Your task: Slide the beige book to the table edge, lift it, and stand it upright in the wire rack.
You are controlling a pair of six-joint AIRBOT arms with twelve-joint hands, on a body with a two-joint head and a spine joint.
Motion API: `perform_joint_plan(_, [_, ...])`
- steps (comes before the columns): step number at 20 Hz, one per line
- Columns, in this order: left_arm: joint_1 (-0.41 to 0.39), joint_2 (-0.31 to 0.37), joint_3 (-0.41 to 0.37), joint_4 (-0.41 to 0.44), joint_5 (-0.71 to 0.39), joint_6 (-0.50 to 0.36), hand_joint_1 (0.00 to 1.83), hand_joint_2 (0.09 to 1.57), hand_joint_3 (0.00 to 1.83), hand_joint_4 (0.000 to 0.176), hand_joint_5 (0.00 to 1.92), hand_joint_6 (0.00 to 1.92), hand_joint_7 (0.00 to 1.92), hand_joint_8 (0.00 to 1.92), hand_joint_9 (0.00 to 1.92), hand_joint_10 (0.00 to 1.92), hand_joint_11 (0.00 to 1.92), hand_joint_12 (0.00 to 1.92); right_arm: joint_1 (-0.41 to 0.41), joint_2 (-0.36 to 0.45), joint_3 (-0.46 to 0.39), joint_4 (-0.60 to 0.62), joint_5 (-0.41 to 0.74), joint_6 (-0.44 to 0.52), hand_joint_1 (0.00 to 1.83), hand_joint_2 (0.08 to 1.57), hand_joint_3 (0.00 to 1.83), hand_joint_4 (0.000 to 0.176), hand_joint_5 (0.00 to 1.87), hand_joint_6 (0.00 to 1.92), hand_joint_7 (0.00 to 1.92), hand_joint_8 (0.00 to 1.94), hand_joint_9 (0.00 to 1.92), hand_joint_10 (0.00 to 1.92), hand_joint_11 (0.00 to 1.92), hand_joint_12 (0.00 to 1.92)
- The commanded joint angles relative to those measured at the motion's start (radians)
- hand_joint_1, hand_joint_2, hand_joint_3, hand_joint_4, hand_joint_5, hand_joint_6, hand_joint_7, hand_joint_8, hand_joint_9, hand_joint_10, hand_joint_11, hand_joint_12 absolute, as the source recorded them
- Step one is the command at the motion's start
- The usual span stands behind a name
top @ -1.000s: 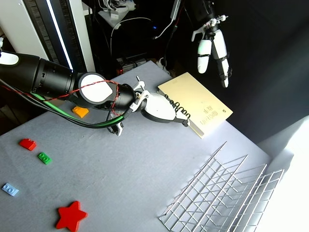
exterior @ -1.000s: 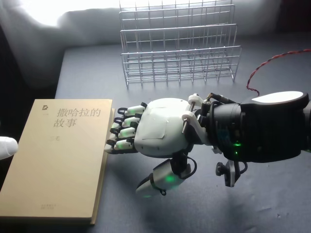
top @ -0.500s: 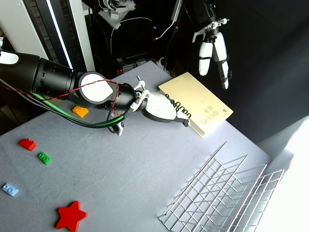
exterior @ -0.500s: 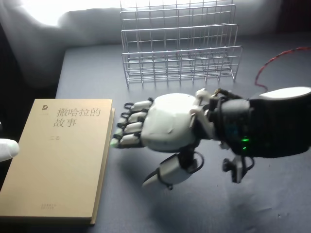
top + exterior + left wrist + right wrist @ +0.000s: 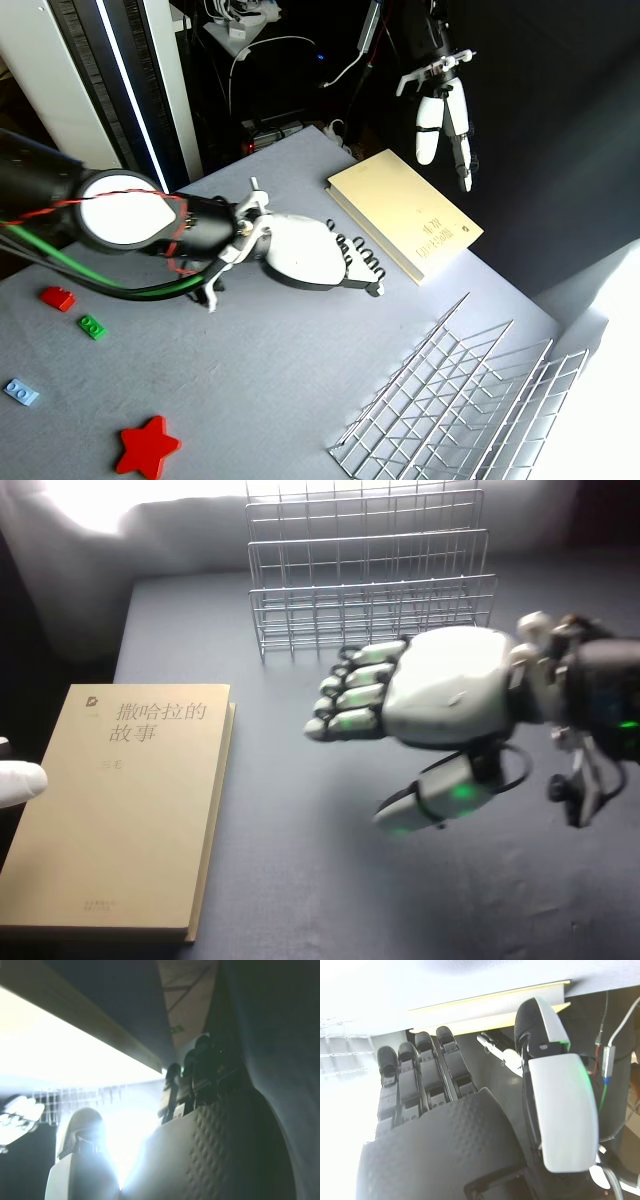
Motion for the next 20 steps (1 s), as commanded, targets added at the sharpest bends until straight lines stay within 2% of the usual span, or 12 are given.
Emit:
perform_joint_plan(1, [-0.001, -0.003, 0.015, -0.004, -0.082, -0.021, 0.18, 1.15, 0.00, 0.080, 0.02, 0.00, 0.02, 0.00, 0.05, 0.00, 0.00, 0.24, 0.011, 0.025, -0.005, 0.024, 0.089, 0.020, 0.07, 1.16, 0.00, 0.004, 0.12, 0.00, 0.14, 0.00, 0.11, 0.00, 0.00, 0.43])
perform_joint_plan(5, [-0.001, -0.035, 0.046, -0.004, -0.070, -0.051, 0.19, 1.15, 0.00, 0.081, 0.02, 0.00, 0.02, 0.00, 0.05, 0.00, 0.00, 0.24, 0.024, 0.129, -0.010, 0.024, 0.180, 0.110, 0.09, 1.16, 0.00, 0.002, 0.13, 0.00, 0.15, 0.01, 0.12, 0.01, 0.00, 0.43])
perform_joint_plan(6, [-0.001, -0.043, 0.053, -0.004, -0.068, -0.060, 0.23, 1.13, 0.00, 0.076, 0.03, 0.00, 0.03, 0.00, 0.06, 0.00, 0.00, 0.27, 0.025, 0.158, -0.010, 0.024, 0.206, 0.132, 0.08, 1.16, 0.00, 0.003, 0.14, 0.01, 0.16, 0.00, 0.13, 0.00, 0.00, 0.49])
perform_joint_plan(8, [0.000, -0.064, 0.084, 0.048, -0.057, -0.122, 0.25, 1.11, 0.00, 0.081, 0.03, 0.00, 0.05, 0.00, 0.07, 0.00, 0.00, 0.32, 0.022, 0.228, -0.010, 0.024, 0.270, 0.200, 0.09, 1.16, 0.00, 0.000, 0.16, 0.01, 0.17, 0.01, 0.14, 0.01, 0.00, 0.51])
perform_joint_plan(10, [0.000, -0.084, 0.117, 0.098, -0.055, -0.182, 0.27, 1.10, 0.00, 0.078, 0.01, 0.00, 0.03, 0.00, 0.07, 0.00, 0.00, 0.33, 0.005, 0.270, -0.010, 0.038, 0.333, 0.258, 0.12, 1.15, 0.00, 0.000, 0.17, 0.01, 0.17, 0.00, 0.14, 0.00, 0.00, 0.48])
perform_joint_plan(11, [0.000, -0.089, 0.125, 0.104, -0.055, -0.194, 0.30, 1.09, 0.00, 0.080, 0.02, 0.00, 0.04, 0.00, 0.08, 0.00, 0.00, 0.37, -0.005, 0.275, -0.012, 0.078, 0.361, 0.251, 0.13, 1.15, 0.00, 0.000, 0.17, 0.01, 0.17, 0.00, 0.14, 0.00, 0.00, 0.48])
perform_joint_plan(13, [0.000, -0.099, 0.145, 0.106, -0.055, -0.218, 0.41, 1.06, 0.00, 0.078, 0.02, 0.00, 0.06, 0.01, 0.09, 0.01, 0.00, 0.37, -0.027, 0.279, -0.029, 0.210, 0.370, 0.150, 0.10, 1.15, 0.00, 0.000, 0.15, 0.00, 0.15, 0.00, 0.13, 0.00, 0.00, 0.44])
perform_joint_plan(14, [0.000, -0.102, 0.150, 0.106, -0.055, -0.222, 0.44, 1.05, 0.00, 0.076, 0.02, 0.00, 0.05, 0.00, 0.08, 0.00, 0.00, 0.36, -0.026, 0.279, -0.037, 0.228, 0.341, 0.123, 0.09, 1.15, 0.00, 0.000, 0.14, 0.00, 0.14, 0.00, 0.13, 0.00, 0.00, 0.45])
perform_joint_plan(16, [0.000, -0.109, 0.164, 0.109, -0.055, -0.235, 0.54, 1.03, 0.00, 0.087, 0.03, 0.01, 0.07, 0.01, 0.08, 0.00, 0.00, 0.36, -0.012, 0.277, -0.048, 0.242, 0.286, 0.097, 0.11, 1.15, 0.00, 0.000, 0.12, 0.00, 0.17, 0.00, 0.13, 0.00, 0.00, 0.36])
perform_joint_plan(17, [0.000, -0.114, 0.172, 0.120, -0.055, -0.247, 0.55, 1.02, 0.00, 0.086, 0.03, 0.00, 0.08, 0.01, 0.10, 0.01, 0.00, 0.40, -0.012, 0.277, -0.049, 0.242, 0.287, 0.096, 0.11, 1.16, 0.00, 0.000, 0.11, 0.00, 0.16, 0.00, 0.13, 0.00, 0.00, 0.34])
perform_joint_plan(19, [-0.001, -0.125, 0.188, 0.122, -0.055, -0.259, 0.60, 1.00, 0.00, 0.079, 0.06, 0.01, 0.12, 0.01, 0.13, 0.01, 0.00, 0.44, -0.014, 0.277, -0.049, 0.242, 0.300, 0.089, 0.18, 1.14, 0.00, 0.000, 0.17, 0.01, 0.20, 0.01, 0.18, 0.01, 0.00, 0.51])
perform_joint_plan(20, [-0.002, -0.129, 0.193, 0.122, -0.055, -0.266, 0.59, 1.01, 0.00, 0.077, 0.06, 0.01, 0.11, 0.00, 0.13, 0.01, 0.00, 0.42, -0.014, 0.278, -0.049, 0.242, 0.306, 0.086, 0.15, 1.14, 0.00, 0.000, 0.17, 0.00, 0.20, 0.00, 0.18, 0.01, 0.00, 0.50])
